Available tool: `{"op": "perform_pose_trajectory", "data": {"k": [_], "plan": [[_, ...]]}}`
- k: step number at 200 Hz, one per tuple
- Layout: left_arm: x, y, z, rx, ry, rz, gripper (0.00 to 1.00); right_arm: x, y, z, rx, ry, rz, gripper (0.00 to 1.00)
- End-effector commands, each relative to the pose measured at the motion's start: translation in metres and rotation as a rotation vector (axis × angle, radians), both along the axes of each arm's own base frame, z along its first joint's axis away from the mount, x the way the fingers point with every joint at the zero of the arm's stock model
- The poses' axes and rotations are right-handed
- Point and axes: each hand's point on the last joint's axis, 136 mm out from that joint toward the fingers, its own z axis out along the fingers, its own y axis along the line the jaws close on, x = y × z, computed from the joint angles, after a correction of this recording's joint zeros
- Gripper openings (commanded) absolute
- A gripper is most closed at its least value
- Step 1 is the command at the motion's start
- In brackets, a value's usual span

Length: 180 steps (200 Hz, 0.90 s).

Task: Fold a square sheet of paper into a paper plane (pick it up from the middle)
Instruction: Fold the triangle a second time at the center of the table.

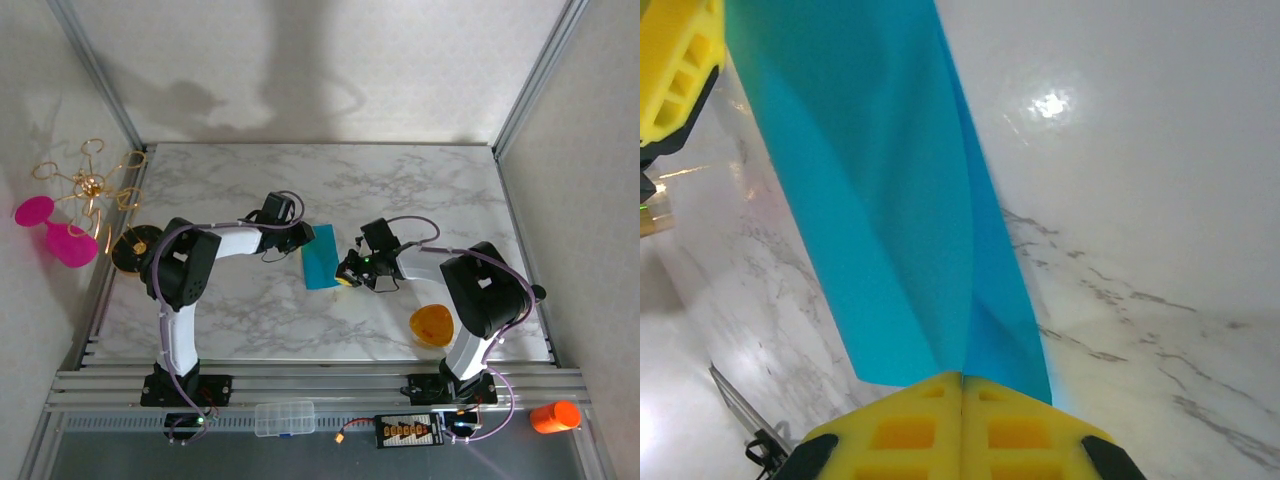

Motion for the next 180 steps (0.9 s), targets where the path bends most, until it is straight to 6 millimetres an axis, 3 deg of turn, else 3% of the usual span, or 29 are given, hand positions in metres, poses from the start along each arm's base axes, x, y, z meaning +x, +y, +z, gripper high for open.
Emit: {"op": "perform_pose_trajectory", "data": {"k": [1,44,80,139,180], "plan": [[-0.005,0.006,-0.017,0.056,0.041,0.002,0.23,0.011,0.005,0.016,0.009,-0.053,0.026,0.0],[-0.01,0.008,-0.024,0.056,0.055,0.009,0.23,0.025,0.03,0.025,0.059,-0.087,0.062,0.0],[-0.011,0.007,-0.023,0.048,0.055,0.009,0.23,0.034,0.048,0.022,0.061,-0.102,0.077,0.0],[-0.012,0.006,-0.02,0.039,0.052,0.006,0.23,0.041,0.058,0.01,0.036,-0.107,0.067,0.0],[-0.014,0.009,-0.028,0.047,0.068,0.015,0.21,0.047,0.062,0.008,0.056,-0.119,0.039,0.0]]}}
